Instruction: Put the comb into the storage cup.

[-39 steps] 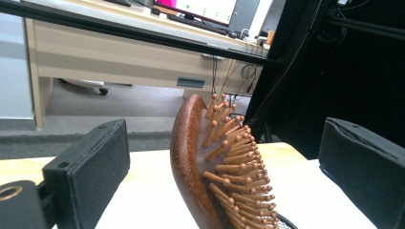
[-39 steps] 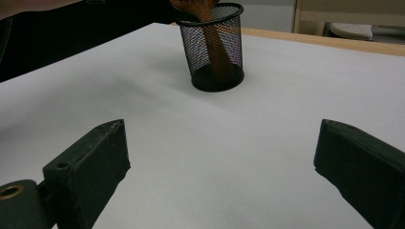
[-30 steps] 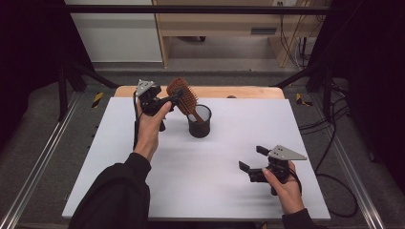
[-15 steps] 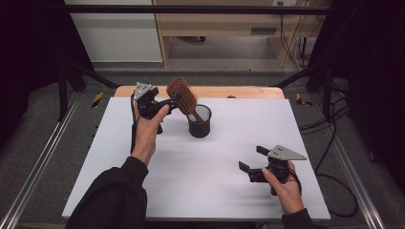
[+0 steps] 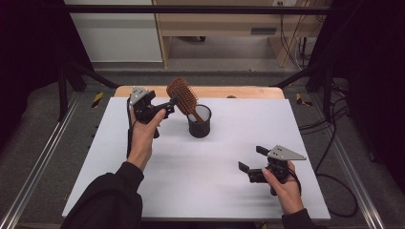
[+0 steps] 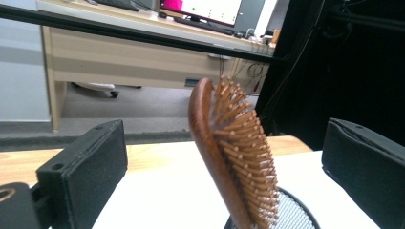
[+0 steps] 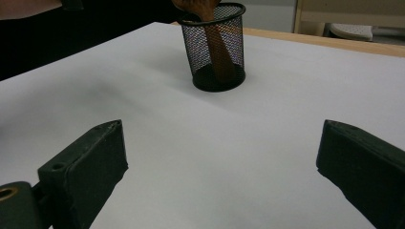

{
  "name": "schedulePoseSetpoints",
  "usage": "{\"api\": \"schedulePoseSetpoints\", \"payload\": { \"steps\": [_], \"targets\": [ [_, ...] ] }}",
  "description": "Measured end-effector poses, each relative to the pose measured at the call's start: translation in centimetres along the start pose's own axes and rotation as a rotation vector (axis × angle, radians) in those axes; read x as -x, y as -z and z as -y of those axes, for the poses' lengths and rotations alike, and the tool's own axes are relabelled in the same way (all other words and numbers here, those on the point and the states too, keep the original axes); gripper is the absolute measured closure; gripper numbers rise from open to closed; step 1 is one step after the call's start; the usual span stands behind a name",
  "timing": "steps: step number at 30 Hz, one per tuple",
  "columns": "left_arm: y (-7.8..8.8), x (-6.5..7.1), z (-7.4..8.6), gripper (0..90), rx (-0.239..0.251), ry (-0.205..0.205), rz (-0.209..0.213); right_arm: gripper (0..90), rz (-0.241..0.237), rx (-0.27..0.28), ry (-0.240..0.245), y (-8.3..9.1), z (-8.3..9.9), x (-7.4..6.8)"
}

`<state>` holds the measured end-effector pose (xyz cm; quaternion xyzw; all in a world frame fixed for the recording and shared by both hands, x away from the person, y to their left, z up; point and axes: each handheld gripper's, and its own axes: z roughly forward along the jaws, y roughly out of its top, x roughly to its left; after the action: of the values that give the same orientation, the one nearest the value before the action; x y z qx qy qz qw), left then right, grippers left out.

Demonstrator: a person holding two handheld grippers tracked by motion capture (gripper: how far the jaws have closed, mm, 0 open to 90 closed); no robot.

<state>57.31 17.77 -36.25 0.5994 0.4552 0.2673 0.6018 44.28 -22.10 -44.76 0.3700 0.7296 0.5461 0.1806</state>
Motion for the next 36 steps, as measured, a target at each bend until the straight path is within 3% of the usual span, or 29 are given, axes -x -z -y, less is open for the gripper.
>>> {"api": "schedulePoseSetpoints", "payload": {
  "steps": [9,22,27,36],
  "targets": [
    [0.9,-0.1,0.4,1.9,-0.002,0.006,0.003,3.3,0.0,-0.001,0.002,-0.1,0.0,-0.1],
    [1.5,0.4,0.5,1.9,-0.006,-0.017,0.007,3.4,0.0,-0.004,0.004,-0.1,0.0,-0.1],
    [1.7,0.6,0.6,1.9,-0.015,-0.048,0.004,3.4,0.001,-0.005,0.004,-0.1,0.0,-0.1],
    [2.7,0.4,0.1,1.9,-0.007,-0.049,0.013,3.4,0.0,-0.006,0.007,-0.1,0.0,-0.1]
  ]
}}
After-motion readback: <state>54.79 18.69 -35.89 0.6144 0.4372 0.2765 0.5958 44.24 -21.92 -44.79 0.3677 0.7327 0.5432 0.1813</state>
